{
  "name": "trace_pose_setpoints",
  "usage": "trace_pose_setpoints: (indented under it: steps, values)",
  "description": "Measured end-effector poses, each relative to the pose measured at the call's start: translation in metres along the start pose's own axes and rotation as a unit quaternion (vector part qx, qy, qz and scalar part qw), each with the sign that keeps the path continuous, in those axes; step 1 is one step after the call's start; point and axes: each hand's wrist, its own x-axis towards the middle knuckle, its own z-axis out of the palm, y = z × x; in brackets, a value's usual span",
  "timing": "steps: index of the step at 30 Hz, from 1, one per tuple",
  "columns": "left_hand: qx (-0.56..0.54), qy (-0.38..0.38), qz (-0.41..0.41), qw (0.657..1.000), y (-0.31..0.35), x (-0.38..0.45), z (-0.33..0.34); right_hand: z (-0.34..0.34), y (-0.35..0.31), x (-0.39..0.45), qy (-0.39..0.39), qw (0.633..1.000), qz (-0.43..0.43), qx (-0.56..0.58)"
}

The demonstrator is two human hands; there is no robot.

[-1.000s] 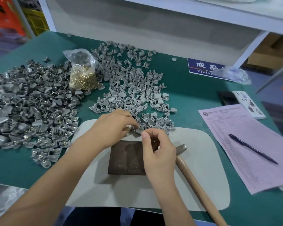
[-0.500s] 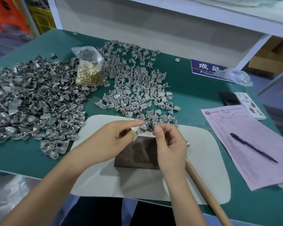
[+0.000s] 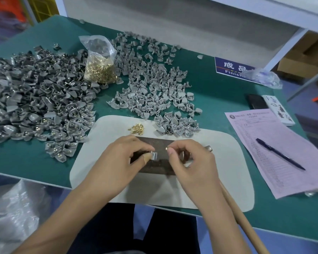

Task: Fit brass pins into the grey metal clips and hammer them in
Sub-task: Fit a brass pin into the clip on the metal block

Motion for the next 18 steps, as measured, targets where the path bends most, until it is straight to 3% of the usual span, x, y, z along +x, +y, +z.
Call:
trace_pose_setpoints:
  steps: [8, 15, 18]
  values:
    - [0.022, 0.026, -0.006, 0.999, -0.007, -0.003, 0.001, 0.01, -0.02, 0.019, -0.119, 0.978, -0.09, -0.142]
    - [0.028, 0.027, -0.003, 0.999, -0.015, -0.002, 0.002, 0.008, -0.047, 0.038, -0.252, 0.893, -0.174, -0.33]
    - [0.036, 0.036, 0.001, 0.999, -0.018, -0.003, 0.003, 0.008, -0.051, 0.041, -0.282, 0.873, -0.184, -0.353]
